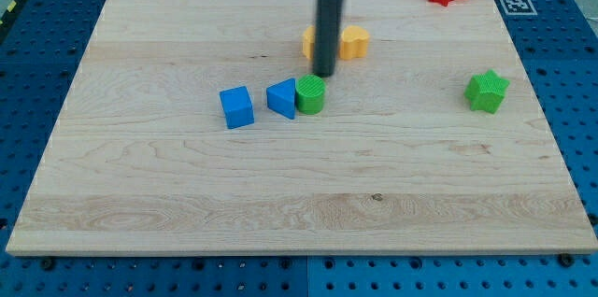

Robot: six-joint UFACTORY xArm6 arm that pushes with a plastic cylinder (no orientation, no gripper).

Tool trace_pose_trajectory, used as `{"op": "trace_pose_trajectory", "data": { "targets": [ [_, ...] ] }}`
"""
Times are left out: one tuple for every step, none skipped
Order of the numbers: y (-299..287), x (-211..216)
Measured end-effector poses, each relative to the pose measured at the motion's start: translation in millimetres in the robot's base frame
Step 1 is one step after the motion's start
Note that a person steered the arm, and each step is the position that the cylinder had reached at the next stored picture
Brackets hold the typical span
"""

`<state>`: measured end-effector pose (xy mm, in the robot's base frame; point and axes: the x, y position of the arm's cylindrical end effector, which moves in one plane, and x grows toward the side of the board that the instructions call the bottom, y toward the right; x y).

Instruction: Slide the blue triangle a bit down

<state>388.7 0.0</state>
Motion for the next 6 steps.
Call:
{"op": "trace_pose_trajectory", "data": {
  "targets": [
    [-26.0,15.1],
    [-26.0,37.3],
    [-26.0,55.8],
    [-26.0,61.7],
    [-21.6,58.4],
    [-15.9,45.8]
  ]
}}
